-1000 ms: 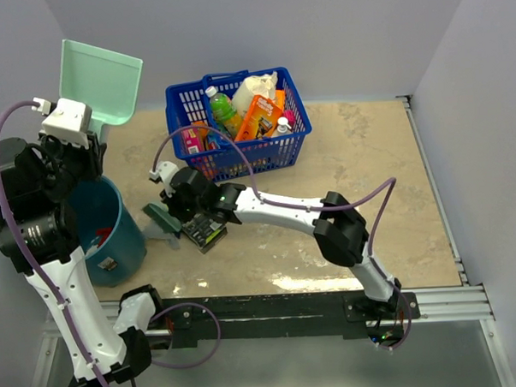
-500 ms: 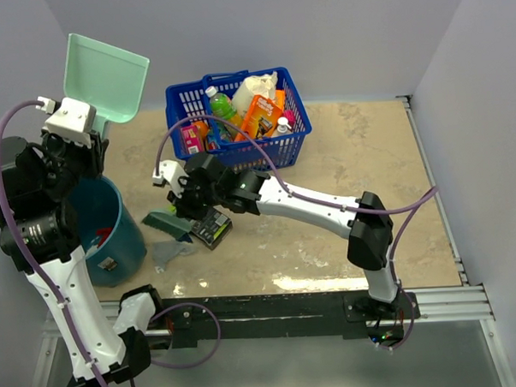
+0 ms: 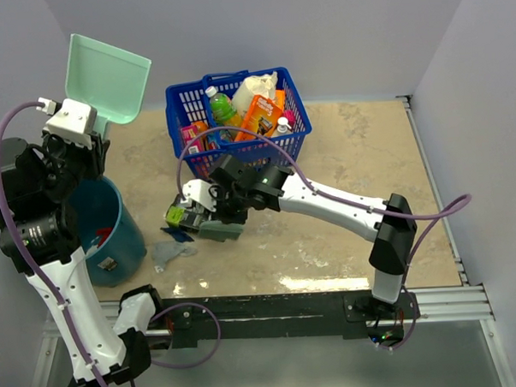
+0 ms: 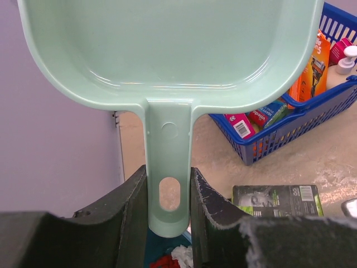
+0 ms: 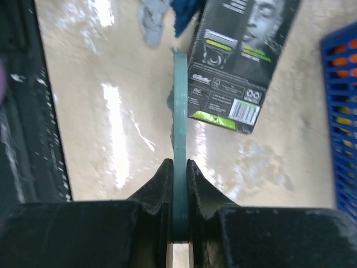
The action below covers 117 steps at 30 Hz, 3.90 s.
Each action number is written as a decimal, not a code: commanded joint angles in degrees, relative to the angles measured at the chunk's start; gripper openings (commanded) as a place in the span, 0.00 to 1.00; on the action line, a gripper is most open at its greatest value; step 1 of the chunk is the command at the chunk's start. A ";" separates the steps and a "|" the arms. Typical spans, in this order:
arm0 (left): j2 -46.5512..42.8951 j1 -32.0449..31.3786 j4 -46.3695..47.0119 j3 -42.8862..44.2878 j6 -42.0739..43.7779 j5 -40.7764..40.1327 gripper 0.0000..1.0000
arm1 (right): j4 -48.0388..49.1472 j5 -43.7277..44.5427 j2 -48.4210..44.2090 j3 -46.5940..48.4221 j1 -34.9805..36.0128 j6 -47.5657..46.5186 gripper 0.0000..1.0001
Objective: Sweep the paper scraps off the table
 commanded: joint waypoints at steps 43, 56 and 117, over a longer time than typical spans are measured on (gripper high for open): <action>1.95 -0.19 2.00 1.77 1.84 3.90 0.00 | 7.80 -19.31 -7.15 -10.81 -11.59 -5.74 0.00; 1.77 -0.19 4.64 -1.31 0.17 5.92 0.00 | 5.70 -30.13 -14.22 -6.45 -12.24 -15.37 0.00; 6.52 -0.28 3.59 4.05 3.42 15.59 0.00 | 32.64 -19.06 -15.16 -23.38 -13.99 17.43 0.00</action>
